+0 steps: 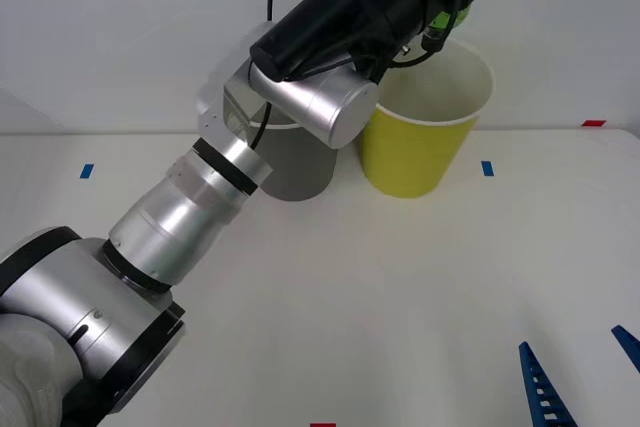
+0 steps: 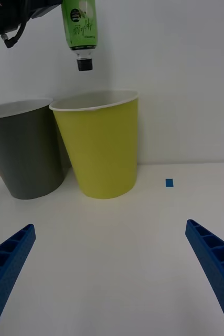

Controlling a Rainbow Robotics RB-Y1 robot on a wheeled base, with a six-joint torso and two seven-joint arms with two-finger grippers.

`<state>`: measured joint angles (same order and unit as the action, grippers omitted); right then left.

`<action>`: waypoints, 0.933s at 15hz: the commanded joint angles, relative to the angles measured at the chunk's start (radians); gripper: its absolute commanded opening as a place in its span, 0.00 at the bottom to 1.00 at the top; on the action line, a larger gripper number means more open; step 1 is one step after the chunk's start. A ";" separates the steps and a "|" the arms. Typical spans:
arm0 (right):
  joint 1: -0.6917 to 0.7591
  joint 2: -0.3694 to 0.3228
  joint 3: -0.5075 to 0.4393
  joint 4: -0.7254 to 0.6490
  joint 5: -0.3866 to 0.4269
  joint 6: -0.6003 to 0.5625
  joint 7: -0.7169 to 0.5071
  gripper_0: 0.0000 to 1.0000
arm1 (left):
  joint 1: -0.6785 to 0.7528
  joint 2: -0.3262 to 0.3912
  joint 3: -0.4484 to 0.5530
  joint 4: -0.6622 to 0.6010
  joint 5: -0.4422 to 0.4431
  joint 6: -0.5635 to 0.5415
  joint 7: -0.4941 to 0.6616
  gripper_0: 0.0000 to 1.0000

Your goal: Put cans in the gray bin and PET bottles in the light green bin.

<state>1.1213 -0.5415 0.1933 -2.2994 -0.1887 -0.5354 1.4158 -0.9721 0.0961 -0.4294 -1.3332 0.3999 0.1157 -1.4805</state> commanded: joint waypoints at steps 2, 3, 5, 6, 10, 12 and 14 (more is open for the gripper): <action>0.000 0.000 0.000 0.000 0.000 0.000 0.000 1.00 | 0.000 -0.012 0.000 0.043 -0.013 -0.057 -0.001 0.00; 0.000 0.000 0.000 0.000 0.000 0.000 0.000 1.00 | 0.000 -0.027 -0.005 0.085 -0.013 -0.117 -0.001 0.00; 0.000 0.000 0.000 0.000 0.000 0.000 0.000 1.00 | 0.000 -0.033 -0.005 0.092 -0.012 -0.129 0.002 0.00; 0.000 0.000 0.000 0.000 0.000 0.000 0.000 1.00 | 0.000 -0.030 -0.005 0.092 -0.006 -0.128 0.002 0.00; 0.000 0.000 0.000 0.000 0.000 0.000 0.000 1.00 | 0.000 -0.027 -0.005 0.092 -0.003 -0.125 0.006 1.00; 0.000 0.000 0.000 0.000 0.000 0.000 0.000 1.00 | 0.000 -0.021 -0.005 0.092 -0.001 -0.123 0.005 1.00; 0.000 0.000 0.000 0.000 0.000 0.000 0.000 1.00 | 0.000 -0.012 -0.005 0.091 -0.009 -0.123 0.003 1.00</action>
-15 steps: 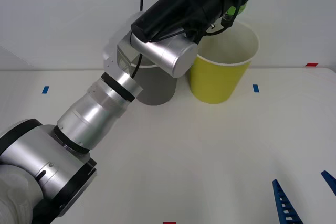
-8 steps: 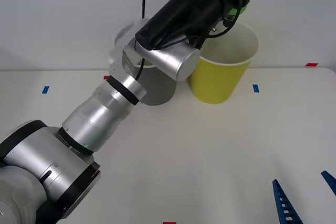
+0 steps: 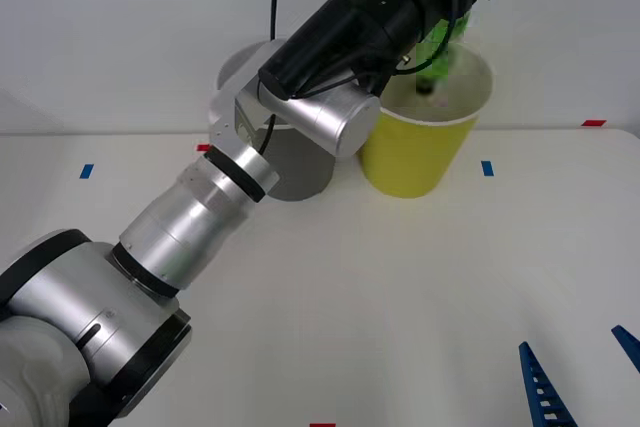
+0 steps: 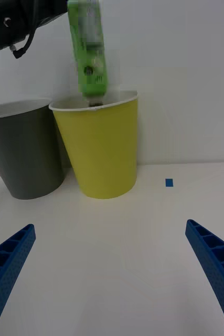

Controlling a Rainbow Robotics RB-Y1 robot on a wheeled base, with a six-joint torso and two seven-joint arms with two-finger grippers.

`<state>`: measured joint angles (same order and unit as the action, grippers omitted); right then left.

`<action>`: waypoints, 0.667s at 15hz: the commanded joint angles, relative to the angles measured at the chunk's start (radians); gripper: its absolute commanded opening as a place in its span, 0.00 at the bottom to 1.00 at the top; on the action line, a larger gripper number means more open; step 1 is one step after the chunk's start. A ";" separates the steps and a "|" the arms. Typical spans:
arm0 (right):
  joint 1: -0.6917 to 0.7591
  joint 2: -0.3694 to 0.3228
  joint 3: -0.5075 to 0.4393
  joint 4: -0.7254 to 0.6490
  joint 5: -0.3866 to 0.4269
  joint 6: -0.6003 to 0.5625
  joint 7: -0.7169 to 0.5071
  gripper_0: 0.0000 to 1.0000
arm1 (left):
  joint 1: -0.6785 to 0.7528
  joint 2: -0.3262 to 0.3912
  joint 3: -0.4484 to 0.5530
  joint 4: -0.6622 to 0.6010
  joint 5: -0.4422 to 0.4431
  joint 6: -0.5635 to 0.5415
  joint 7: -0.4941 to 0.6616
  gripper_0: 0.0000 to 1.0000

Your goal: Put cans in the gray bin and PET bottles in the light green bin.

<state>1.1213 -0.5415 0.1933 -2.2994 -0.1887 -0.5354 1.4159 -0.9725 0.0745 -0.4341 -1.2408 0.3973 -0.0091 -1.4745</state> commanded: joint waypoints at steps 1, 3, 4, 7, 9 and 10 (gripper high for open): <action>0.000 0.000 0.000 0.000 0.000 0.000 0.000 1.00 | 0.000 0.013 0.000 0.000 -0.008 0.001 -0.003 1.00; 0.000 0.000 0.000 0.000 0.000 0.000 0.000 1.00 | 0.000 0.022 0.000 -0.005 -0.008 0.001 -0.003 1.00; 0.000 0.000 0.000 0.000 0.000 0.000 0.000 1.00 | 0.000 0.024 0.000 -0.005 -0.008 0.001 -0.004 1.00; 0.000 0.000 0.000 0.000 0.000 0.000 0.000 1.00 | 0.003 0.053 0.000 -0.060 -0.011 0.075 -0.006 1.00; 0.000 0.000 0.000 0.000 0.000 0.000 0.000 1.00 | 0.041 0.107 0.008 -0.212 -0.015 0.261 -0.007 1.00; 0.000 0.000 0.000 0.000 0.000 0.000 0.000 1.00 | 0.080 0.125 0.035 -0.315 -0.026 0.368 -0.009 1.00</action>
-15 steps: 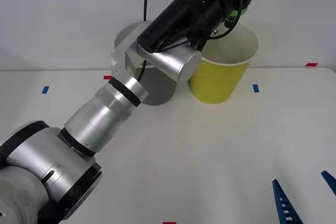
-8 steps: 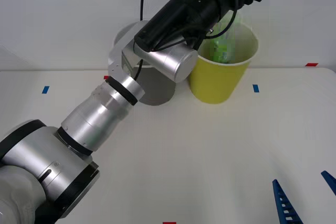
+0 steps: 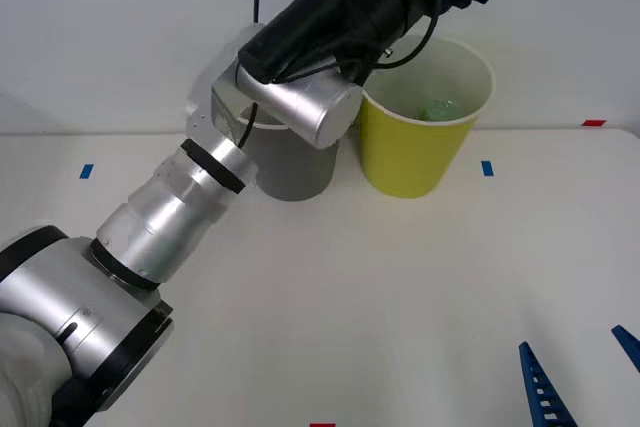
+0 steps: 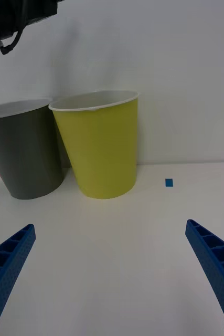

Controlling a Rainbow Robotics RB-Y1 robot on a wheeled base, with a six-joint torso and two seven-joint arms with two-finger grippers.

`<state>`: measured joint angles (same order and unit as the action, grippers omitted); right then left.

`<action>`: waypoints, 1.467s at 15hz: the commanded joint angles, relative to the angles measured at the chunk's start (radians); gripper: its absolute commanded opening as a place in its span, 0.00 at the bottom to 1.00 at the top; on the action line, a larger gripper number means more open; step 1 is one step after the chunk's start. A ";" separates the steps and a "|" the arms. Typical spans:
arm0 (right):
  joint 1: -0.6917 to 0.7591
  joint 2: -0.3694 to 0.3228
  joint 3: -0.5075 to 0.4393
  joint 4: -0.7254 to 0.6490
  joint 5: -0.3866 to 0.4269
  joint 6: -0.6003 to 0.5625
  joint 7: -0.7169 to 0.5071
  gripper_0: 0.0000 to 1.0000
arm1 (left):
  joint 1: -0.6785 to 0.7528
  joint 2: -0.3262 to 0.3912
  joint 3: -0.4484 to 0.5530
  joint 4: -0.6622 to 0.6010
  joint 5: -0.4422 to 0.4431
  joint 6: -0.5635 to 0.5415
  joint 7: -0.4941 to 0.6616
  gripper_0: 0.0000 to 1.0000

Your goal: Put cans in the gray bin and PET bottles in the light green bin.

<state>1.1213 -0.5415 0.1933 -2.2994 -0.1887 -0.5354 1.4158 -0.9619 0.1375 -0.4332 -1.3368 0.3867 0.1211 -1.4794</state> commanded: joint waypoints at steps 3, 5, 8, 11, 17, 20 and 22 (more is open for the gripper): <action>0.000 0.000 0.000 0.000 0.000 0.000 0.000 1.00 | 0.238 0.099 0.100 -0.487 -0.115 0.433 -0.013 1.00; 0.000 0.000 0.000 0.000 0.000 0.000 0.000 1.00 | 0.313 0.113 0.139 -0.582 -0.123 0.465 -0.018 1.00; 0.000 0.000 0.000 0.000 0.000 0.000 0.000 1.00 | 0.433 0.166 0.180 -0.685 -0.167 0.465 -0.025 1.00; 0.000 0.000 0.000 0.000 0.000 0.000 0.000 1.00 | 0.552 0.217 0.243 -0.786 -0.166 0.465 -0.027 1.00; 0.000 0.000 0.000 0.000 0.000 0.000 0.000 1.00 | 0.959 0.237 0.341 -1.165 -0.169 0.463 -0.021 1.00; 0.000 0.000 0.000 0.000 0.000 0.000 0.000 1.00 | 1.146 0.248 0.343 -1.254 -0.190 0.377 -0.018 1.00; 0.000 0.000 0.000 0.000 0.000 0.000 0.000 1.00 | 1.233 0.257 0.343 -1.254 -0.189 0.296 -0.019 1.00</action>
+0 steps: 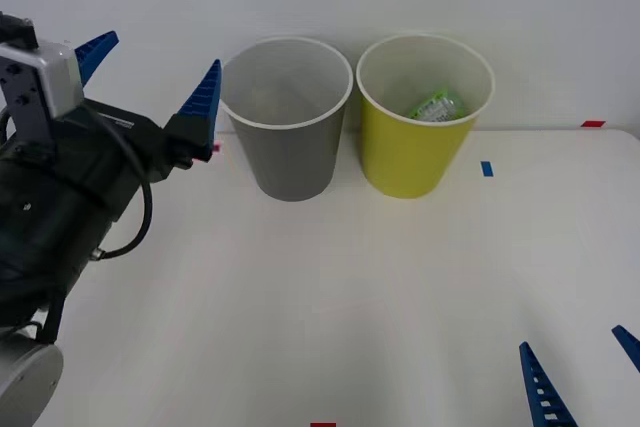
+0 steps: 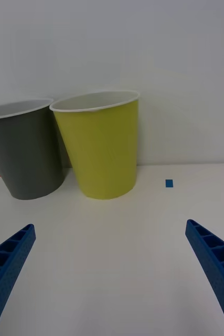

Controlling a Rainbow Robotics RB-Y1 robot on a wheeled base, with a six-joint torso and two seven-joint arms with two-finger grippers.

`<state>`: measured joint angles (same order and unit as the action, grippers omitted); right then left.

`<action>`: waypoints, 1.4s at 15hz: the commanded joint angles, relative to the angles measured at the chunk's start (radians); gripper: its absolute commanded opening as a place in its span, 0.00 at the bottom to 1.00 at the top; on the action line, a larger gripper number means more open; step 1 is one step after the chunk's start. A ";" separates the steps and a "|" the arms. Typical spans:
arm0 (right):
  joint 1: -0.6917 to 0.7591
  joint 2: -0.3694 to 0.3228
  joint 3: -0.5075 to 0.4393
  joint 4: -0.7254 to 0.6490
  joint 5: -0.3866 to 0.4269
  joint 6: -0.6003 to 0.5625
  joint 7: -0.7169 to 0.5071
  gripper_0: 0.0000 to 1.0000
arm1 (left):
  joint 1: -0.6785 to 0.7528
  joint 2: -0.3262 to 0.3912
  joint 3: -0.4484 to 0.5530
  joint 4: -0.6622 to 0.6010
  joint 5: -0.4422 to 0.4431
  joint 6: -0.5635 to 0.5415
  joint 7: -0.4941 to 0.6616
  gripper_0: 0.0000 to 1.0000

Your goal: Put cans in the gray bin and PET bottles in the light green bin.

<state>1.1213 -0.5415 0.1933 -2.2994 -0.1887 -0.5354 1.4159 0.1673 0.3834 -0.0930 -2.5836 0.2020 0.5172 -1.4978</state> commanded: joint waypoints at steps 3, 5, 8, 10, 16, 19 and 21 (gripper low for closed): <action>0.000 0.000 0.000 0.000 0.000 0.000 0.000 1.00 | 0.201 0.011 0.007 -0.006 -0.013 -0.184 -0.004 1.00; 0.000 0.000 0.000 0.000 0.000 0.000 0.000 1.00 | 0.256 0.011 0.016 -0.004 -0.016 -0.241 -0.006 1.00; 0.000 0.000 0.000 0.000 0.000 0.000 0.000 1.00 | 0.308 0.009 0.018 0.082 -0.053 -0.434 -0.007 1.00; 0.000 0.000 0.000 0.000 0.000 0.000 0.000 1.00 | 0.345 0.014 0.013 0.154 -0.055 -0.563 -0.004 1.00; 0.000 0.000 0.000 0.000 0.000 0.000 0.000 1.00 | 0.606 -0.003 -0.033 0.161 -0.047 -0.717 0.017 1.00; 0.000 0.000 0.000 0.000 0.000 0.000 0.000 1.00 | 0.702 -0.001 -0.063 0.186 -0.058 -0.804 0.016 1.00; 0.000 0.000 0.000 0.000 0.000 0.000 0.000 1.00 | 0.747 0.002 -0.080 0.253 -0.072 -0.921 0.014 1.00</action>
<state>1.1213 -0.5415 0.1933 -2.2994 -0.1887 -0.5354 1.4159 0.8856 0.3832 -0.1605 -2.3697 0.1399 -0.3435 -1.4818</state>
